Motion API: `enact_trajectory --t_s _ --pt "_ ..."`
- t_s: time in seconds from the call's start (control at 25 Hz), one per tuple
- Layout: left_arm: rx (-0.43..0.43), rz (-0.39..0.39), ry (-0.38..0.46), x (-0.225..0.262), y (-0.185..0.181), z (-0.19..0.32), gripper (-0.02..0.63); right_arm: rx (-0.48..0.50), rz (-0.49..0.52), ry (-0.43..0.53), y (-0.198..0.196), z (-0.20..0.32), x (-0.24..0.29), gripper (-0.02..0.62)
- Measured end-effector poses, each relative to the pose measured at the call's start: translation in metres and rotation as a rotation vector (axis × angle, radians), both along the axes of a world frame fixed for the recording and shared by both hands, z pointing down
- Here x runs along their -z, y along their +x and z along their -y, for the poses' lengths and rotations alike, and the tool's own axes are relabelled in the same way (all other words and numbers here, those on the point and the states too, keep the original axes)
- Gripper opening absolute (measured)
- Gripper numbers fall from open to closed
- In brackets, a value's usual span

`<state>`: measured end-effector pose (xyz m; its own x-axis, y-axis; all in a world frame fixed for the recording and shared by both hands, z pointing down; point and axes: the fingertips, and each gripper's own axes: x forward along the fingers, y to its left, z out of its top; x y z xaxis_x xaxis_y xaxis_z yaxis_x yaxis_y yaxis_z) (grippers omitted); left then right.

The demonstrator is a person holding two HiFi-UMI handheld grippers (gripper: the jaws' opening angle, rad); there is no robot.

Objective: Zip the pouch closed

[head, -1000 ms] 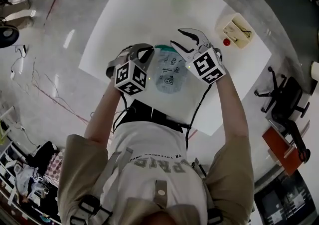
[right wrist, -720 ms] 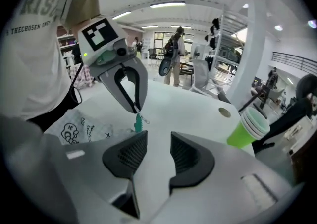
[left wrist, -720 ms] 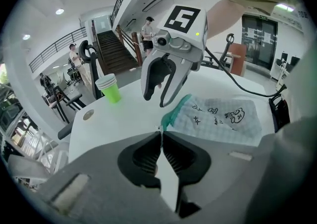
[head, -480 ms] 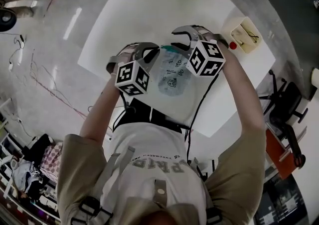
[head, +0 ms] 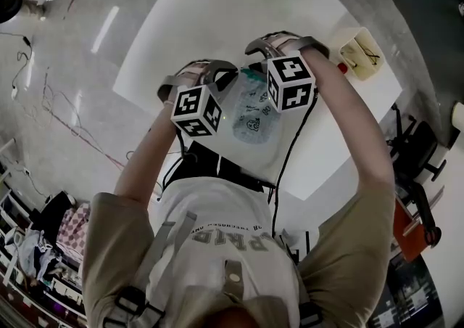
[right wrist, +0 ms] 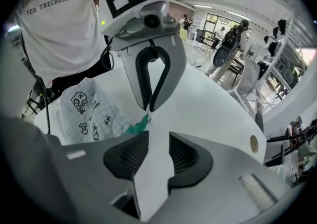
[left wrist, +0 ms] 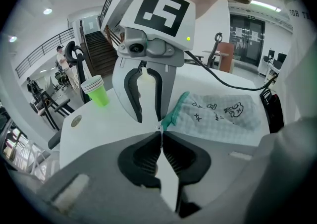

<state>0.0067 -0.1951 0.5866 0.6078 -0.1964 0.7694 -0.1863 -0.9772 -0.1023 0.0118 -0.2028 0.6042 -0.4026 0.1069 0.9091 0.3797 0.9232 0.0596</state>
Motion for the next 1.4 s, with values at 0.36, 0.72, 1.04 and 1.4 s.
enact_trajectory --t_s 0.36,0.72,1.04,1.4 --pt "-0.069 0.027 0.055 -0.001 -0.004 -0.005 0.026 0.188 -0.076 0.043 -0.008 -0.019 -0.011 0.115" --pt "-0.104 0.034 0.098 0.002 -0.004 -0.004 0.026 0.220 -0.081 0.051 -0.007 -0.020 -0.015 0.061" --pt "-0.098 0.028 0.092 0.002 -0.003 -0.004 0.026 0.260 -0.092 0.081 -0.005 -0.021 -0.013 0.006" --pt "-0.043 -0.009 0.045 0.002 -0.003 0.001 0.026 0.149 -0.093 0.060 -0.002 -0.017 -0.011 0.002"
